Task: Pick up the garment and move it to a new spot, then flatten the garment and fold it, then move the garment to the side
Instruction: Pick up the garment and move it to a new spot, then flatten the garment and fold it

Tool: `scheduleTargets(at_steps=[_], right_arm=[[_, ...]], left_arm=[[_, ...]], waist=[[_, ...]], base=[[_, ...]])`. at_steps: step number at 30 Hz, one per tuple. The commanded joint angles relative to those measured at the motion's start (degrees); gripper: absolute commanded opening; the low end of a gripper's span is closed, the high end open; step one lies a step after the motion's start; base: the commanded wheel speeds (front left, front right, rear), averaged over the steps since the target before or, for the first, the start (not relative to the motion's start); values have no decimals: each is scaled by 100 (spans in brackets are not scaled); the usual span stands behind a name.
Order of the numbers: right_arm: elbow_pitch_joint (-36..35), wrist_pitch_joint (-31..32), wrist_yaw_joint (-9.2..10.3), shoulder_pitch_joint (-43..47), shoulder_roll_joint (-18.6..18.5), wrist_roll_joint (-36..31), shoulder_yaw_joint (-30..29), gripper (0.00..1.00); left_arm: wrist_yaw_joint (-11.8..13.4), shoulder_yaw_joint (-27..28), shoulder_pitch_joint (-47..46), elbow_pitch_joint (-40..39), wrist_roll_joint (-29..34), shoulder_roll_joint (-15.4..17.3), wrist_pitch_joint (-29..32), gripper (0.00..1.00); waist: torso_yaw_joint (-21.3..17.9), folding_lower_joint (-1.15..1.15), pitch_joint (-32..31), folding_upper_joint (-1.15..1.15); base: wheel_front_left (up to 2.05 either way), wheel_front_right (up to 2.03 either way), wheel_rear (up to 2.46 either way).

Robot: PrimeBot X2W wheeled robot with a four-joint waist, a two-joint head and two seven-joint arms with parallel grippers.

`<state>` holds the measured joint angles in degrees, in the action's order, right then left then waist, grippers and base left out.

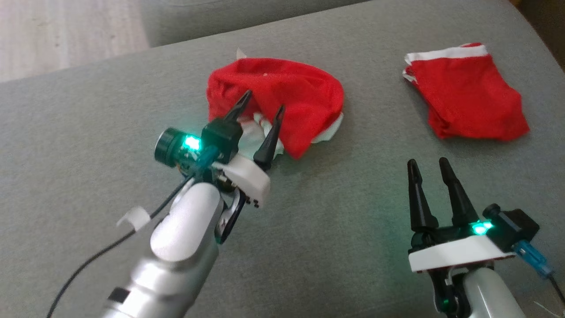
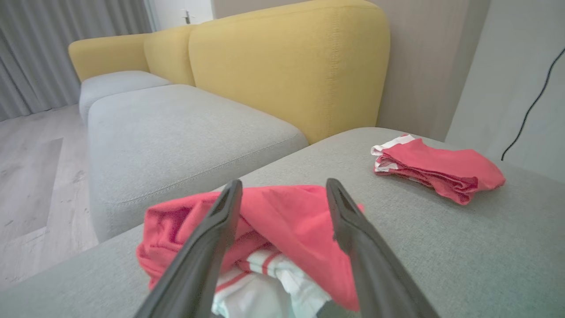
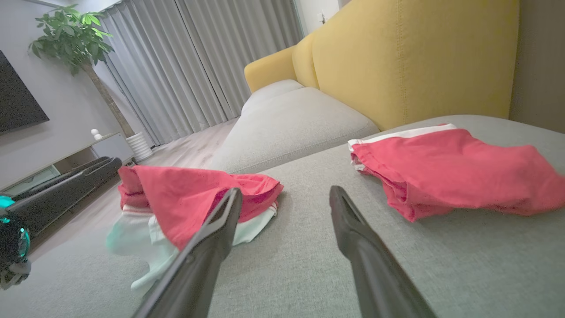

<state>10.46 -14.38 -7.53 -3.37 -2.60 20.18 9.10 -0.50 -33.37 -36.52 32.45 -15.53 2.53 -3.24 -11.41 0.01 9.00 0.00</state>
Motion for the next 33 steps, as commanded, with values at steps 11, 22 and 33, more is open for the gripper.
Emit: scheduleTargets(at_steps=[11,22,33], right_arm=[[-188,-62,4,64,-28,-195,-40,100],[-154,-62,4,309,-28,-294,-182,100],[-13,8,4,76,-28,-689,-120,100]], left_arm=[[449,418,723,-346,-68,544,-843,100],[1020,866,2413,-1254,-337,906,-1134,100],[1095,861,2567,-1582,-332,814,-1164,100]], waist=[[867,-1,-430,0],[1321,-1,-652,0],[1602,-1,-405,0]], base=[[0,0,0],[0,0,0],[0,0,0]])
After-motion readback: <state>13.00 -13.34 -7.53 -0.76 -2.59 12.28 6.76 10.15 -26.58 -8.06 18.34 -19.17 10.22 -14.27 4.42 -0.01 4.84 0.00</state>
